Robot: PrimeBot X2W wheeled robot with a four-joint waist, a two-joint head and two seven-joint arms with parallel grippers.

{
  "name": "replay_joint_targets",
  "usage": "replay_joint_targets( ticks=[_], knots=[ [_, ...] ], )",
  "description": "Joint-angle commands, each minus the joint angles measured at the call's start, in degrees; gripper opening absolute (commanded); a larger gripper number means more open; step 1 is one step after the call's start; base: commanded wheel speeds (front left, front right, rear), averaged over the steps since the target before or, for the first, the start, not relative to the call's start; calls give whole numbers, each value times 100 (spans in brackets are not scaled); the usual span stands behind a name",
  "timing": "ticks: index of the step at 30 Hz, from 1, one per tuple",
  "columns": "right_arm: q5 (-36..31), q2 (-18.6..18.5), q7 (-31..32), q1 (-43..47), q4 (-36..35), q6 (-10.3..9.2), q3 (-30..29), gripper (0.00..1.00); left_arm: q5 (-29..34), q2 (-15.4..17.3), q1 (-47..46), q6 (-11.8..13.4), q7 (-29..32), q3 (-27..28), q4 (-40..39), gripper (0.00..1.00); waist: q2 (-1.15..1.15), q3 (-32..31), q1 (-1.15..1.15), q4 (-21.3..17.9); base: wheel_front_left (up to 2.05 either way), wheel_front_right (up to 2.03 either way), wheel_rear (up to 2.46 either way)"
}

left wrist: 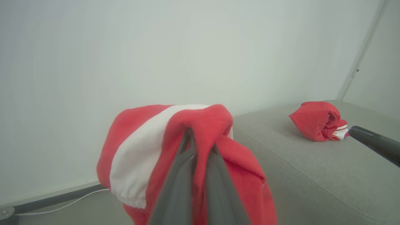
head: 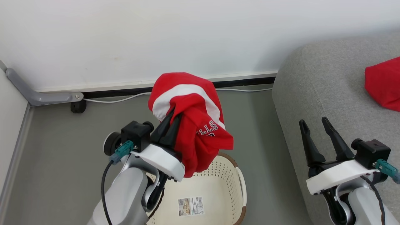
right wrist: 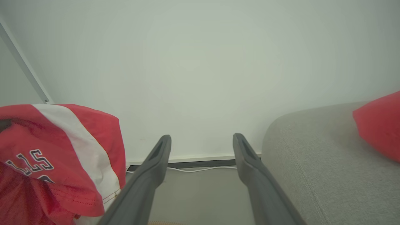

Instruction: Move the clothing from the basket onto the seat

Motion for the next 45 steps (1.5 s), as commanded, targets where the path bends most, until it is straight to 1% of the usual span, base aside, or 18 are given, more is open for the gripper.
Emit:
replay_joint_targets(
  ticks=[1,14,21,25,31,34,35,36,38,41,45],
  knots=[
    [-65,-10,-34,6,-98,16,85,100,54,100,-361,-21,-54,204,-240,0,0,-7,0,1,0,0,0],
    [-119,34,-34,11,-37,16,55,100,58,223,-1076,-30,414,185,-1140,0,0,46,0,34,0,0,0],
    [-96,60,-34,-52,-41,16,124,100,40,261,-1265,-11,486,211,-1255,0,0,107,0,6,0,0,0],
    [-36,82,-34,-189,-254,16,281,100,17,263,-1297,-27,455,190,-1215,0,0,157,0,-20,0,0,0],
    [39,-34,-34,-542,-879,16,823,100,-27,251,-1355,-51,370,170,-1117,0,0,216,0,-37,0,0,0],
    [75,-153,-34,-787,-1165,16,1297,100,-40,244,-1381,-62,330,150,-1059,0,0,244,0,-37,0,0,0],
    [102,-249,-34,-973,-1281,16,1652,100,-50,234,-1392,-71,303,126,-1017,0,0,260,0,-29,0,0,0],
    [100,-295,-34,-1074,-1328,16,1795,100,-58,227,-1399,-76,292,112,-997,0,0,267,0,-22,0,0,0],
    [77,-363,-34,-1270,-1357,16,2059,100,-71,214,-1414,-84,266,87,-969,0,0,283,0,-10,0,0,0],
    [-14,-396,-34,-1554,-1187,16,2407,100,-79,193,-1418,-93,221,37,-936,0,0,291,0,18,0,0,0],
    [-238,-301,-34,-1835,-813,16,2573,100,-105,151,-1433,-109,188,-73,-888,0,0,298,0,107,0,0,0]
  ],
)
